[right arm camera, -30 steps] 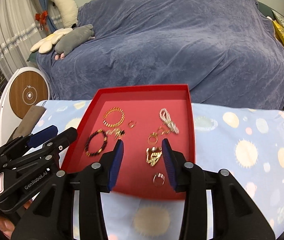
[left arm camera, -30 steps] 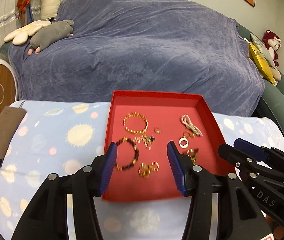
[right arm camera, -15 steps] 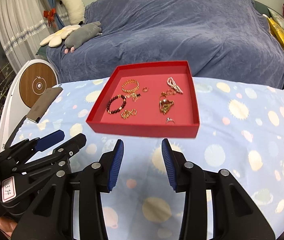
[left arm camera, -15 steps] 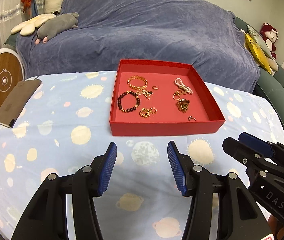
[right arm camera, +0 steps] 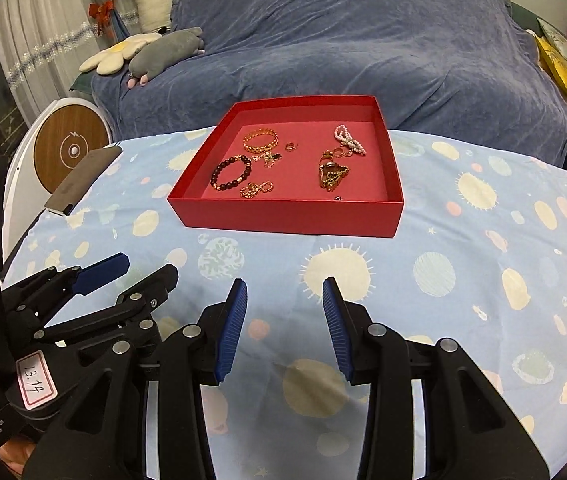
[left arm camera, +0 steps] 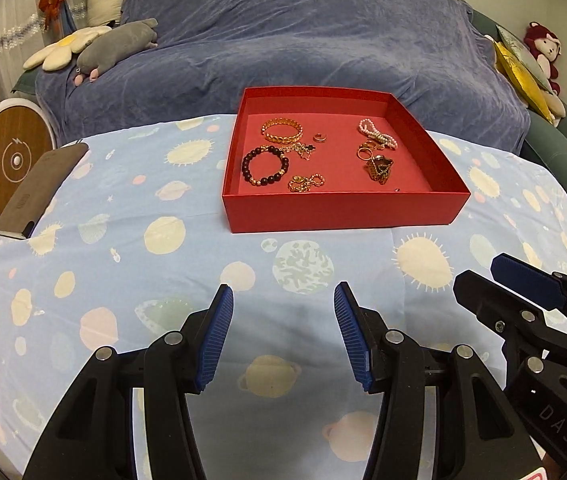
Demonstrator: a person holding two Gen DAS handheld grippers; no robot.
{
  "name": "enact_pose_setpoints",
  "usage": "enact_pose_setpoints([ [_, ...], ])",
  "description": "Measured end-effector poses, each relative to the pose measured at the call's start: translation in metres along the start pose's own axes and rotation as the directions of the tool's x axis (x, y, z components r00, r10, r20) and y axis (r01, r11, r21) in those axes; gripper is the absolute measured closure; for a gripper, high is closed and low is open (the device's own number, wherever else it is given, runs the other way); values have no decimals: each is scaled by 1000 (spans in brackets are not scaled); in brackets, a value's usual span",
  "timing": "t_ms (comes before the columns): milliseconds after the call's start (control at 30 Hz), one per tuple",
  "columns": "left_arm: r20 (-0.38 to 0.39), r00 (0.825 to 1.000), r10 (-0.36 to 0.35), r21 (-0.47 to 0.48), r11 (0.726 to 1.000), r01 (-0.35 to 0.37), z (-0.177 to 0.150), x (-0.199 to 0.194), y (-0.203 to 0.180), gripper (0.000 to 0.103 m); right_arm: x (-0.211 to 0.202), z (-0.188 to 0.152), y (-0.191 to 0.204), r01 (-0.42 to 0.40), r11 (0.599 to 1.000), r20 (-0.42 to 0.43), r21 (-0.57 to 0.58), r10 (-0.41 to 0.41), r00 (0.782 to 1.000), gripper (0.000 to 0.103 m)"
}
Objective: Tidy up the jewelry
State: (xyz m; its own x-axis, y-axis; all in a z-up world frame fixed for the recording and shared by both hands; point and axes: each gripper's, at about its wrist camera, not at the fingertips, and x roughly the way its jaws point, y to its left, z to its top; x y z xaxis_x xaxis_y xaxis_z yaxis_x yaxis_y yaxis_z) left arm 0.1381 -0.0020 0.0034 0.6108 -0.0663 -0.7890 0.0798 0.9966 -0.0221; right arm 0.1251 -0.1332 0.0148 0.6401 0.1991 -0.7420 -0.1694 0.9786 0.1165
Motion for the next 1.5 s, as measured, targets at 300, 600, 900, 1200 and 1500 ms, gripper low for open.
enact_pose_setpoints([
  [300, -13, 1000, 7, 2, 1000, -7, 3, 9, -3, 53, 8, -1, -5, 7, 1000, 0, 12, -7, 1000, 64],
  [600, -47, 998, 33, -30, 999, -34, -1, 20, -1, 45, 19, -7, -21, 52, 995, 4, 80, -52, 999, 39],
  [900, -37, 997, 70, -21, 997, -71, -1, 25, -9, 31, 22, -12, -37, 69, 992, 11, 107, -71, 997, 30],
  [1200, 13, 995, 100, -27, 995, -100, 2, 17, -7, 20, 13, -11, -41, 129, 985, 64, 110, -137, 989, 11],
  [1500, 19, 995, 99, -44, 994, -99, 2, 15, -3, 20, 12, -13, -38, 132, 987, 64, 95, -138, 988, 10],
])
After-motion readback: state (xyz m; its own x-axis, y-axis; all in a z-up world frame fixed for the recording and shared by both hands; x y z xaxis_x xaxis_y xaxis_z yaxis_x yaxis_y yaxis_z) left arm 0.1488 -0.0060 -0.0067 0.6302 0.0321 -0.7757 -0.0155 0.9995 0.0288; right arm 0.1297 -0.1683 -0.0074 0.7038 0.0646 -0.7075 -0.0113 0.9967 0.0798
